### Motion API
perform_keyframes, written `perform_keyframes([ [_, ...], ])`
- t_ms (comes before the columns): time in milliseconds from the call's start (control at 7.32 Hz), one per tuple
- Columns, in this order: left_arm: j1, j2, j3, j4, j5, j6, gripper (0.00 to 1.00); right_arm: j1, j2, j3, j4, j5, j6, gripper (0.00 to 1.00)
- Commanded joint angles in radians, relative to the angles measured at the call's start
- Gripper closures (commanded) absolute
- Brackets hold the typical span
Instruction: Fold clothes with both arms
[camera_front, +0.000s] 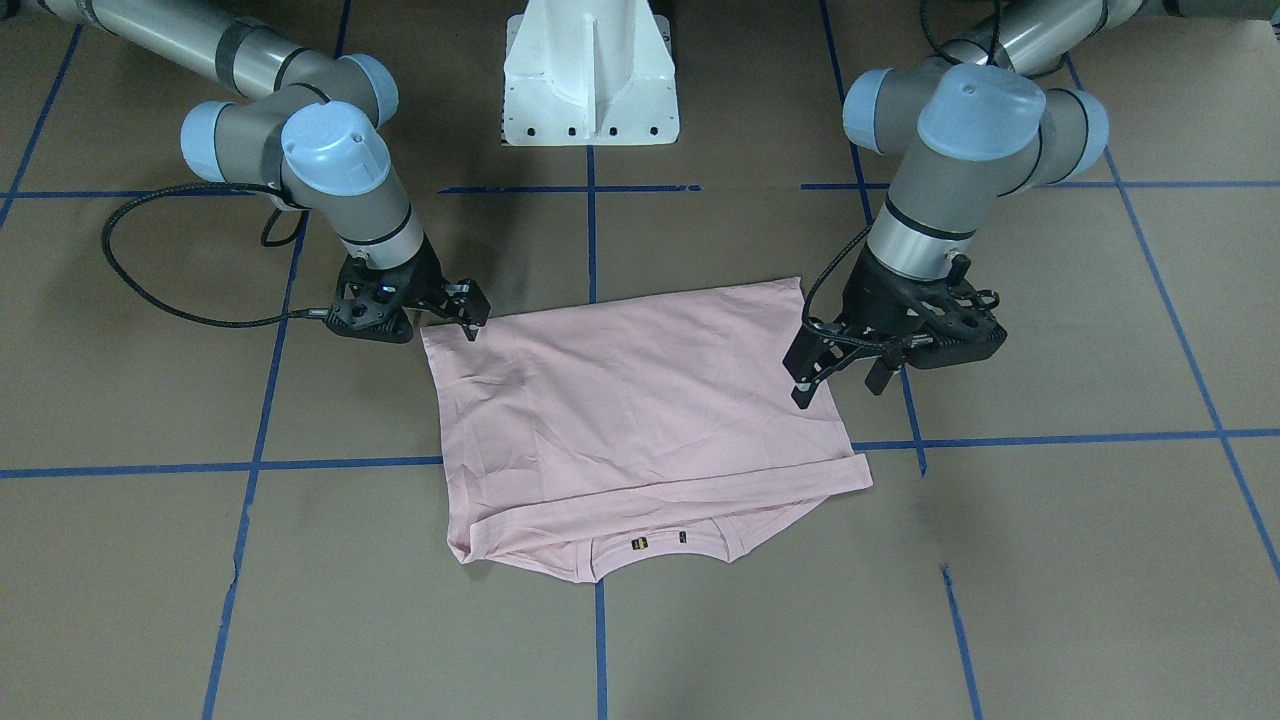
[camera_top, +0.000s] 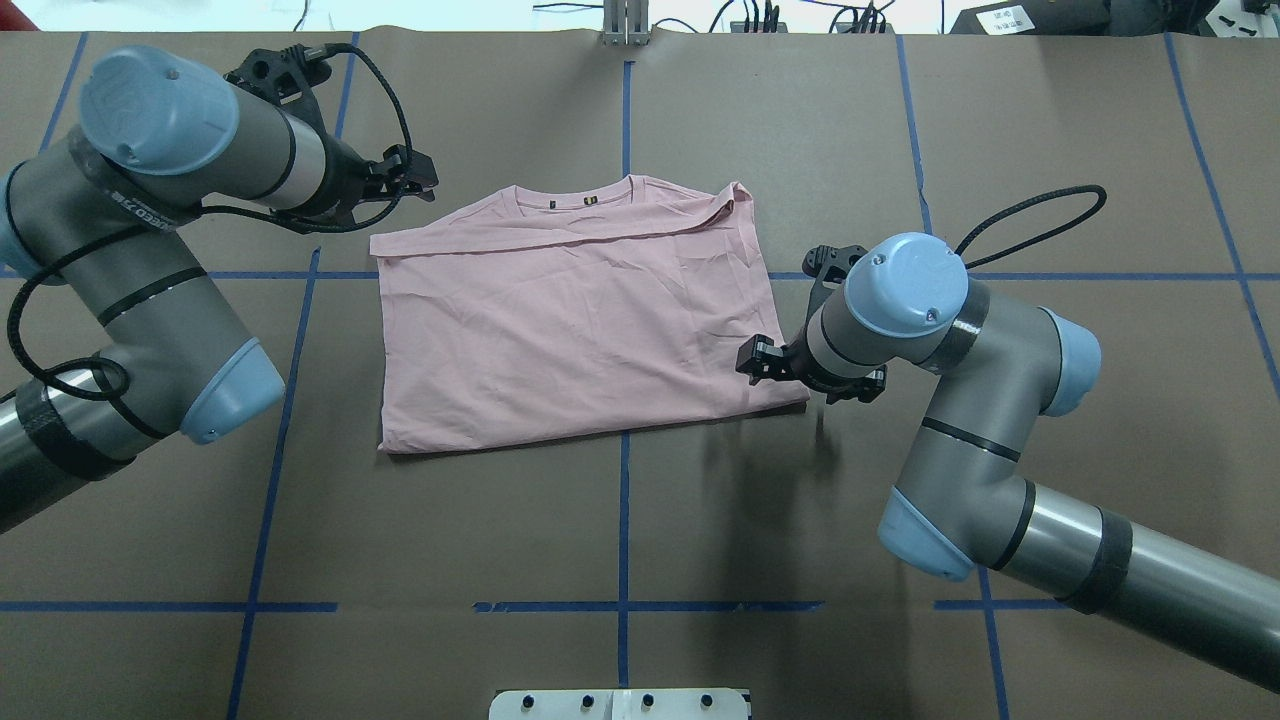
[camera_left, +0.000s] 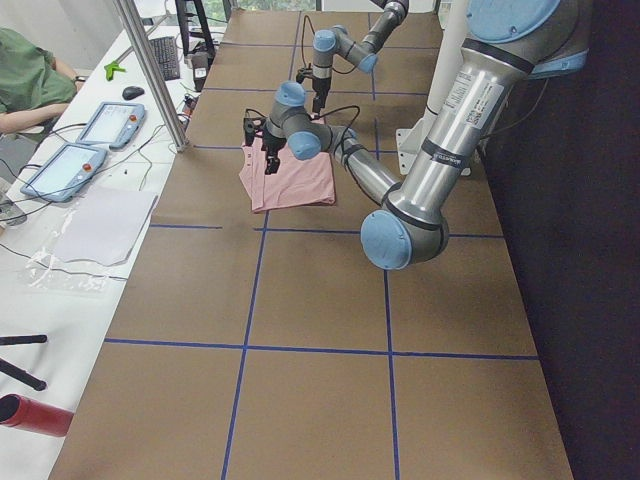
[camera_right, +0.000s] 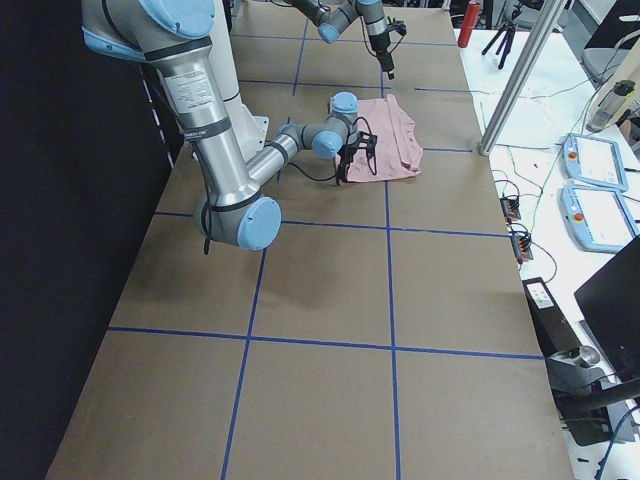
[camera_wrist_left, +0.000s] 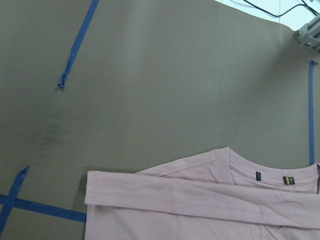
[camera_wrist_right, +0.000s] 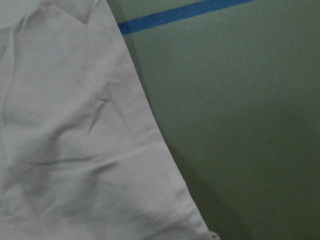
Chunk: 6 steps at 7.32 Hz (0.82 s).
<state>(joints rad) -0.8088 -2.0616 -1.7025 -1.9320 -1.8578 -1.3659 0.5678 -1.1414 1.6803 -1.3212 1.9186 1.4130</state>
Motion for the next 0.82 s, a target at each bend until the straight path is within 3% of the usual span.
perform_keyframes([
  [0, 0.000, 0.001, -0.006, 0.005, 0.000, -0.004, 0.00, -0.018, -0.009, -0.002, -0.003, -0.003, 0.000, 0.03],
  [137, 0.000, 0.001, -0.009, 0.005, 0.000, -0.005, 0.00, -0.019, -0.012, -0.004, -0.003, -0.004, -0.003, 0.11],
  [273, 0.000, 0.001, -0.009, 0.005, 0.000, -0.006, 0.00, -0.019, -0.012, -0.005, -0.003, -0.004, -0.008, 0.37],
  [410, 0.002, 0.003, -0.008, 0.005, 0.002, -0.006, 0.00, -0.014, -0.012, -0.005, -0.003, -0.004, -0.012, 0.73],
  [547, 0.002, 0.003, -0.008, 0.005, 0.002, -0.006, 0.00, -0.005, -0.012, -0.001, -0.003, -0.004, -0.016, 1.00],
  [683, 0.002, 0.003, -0.008, 0.005, 0.002, -0.006, 0.00, 0.003, -0.012, 0.001, -0.004, -0.003, -0.017, 1.00],
])
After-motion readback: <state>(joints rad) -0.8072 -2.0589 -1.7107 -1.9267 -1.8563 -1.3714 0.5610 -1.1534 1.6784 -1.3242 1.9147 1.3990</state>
